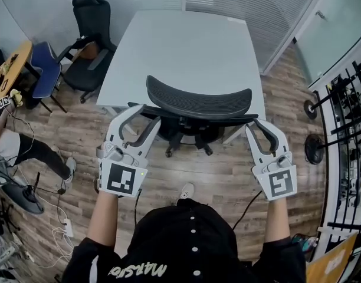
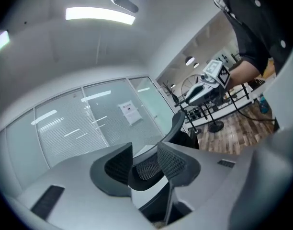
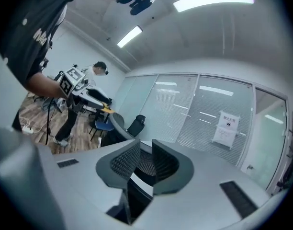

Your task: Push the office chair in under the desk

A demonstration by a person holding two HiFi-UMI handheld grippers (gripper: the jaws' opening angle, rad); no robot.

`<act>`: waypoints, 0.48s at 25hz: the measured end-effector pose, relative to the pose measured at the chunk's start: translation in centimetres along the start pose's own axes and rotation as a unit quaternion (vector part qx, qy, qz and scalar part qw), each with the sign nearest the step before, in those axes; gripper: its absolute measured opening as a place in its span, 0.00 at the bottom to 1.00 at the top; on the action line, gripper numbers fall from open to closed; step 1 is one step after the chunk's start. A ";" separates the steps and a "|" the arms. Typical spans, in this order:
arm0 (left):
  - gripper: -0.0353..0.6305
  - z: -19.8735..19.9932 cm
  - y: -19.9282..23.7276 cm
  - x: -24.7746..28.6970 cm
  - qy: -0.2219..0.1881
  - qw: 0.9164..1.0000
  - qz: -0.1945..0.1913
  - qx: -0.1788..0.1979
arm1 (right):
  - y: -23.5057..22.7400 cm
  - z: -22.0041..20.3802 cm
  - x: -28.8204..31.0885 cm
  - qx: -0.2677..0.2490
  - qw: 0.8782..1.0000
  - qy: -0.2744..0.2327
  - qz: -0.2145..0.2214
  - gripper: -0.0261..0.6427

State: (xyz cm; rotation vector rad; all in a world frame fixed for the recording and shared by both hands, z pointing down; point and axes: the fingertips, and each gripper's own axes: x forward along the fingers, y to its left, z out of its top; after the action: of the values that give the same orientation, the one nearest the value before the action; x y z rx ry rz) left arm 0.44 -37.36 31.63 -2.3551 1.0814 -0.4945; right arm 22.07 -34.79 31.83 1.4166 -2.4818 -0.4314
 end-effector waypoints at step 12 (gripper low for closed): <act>0.10 -1.0 1.5 -5.1 -0.009 0.984 0.079 -0.161 | -2.4 -1.8 -5.9 0.103 0.991 -0.005 -0.081 0.11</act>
State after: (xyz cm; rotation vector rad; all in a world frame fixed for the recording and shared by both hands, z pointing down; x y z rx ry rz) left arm -4.15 -34.58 30.99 -2.5092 1.4168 -0.2540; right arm 27.56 -31.10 32.16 1.7072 -2.4875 -0.2180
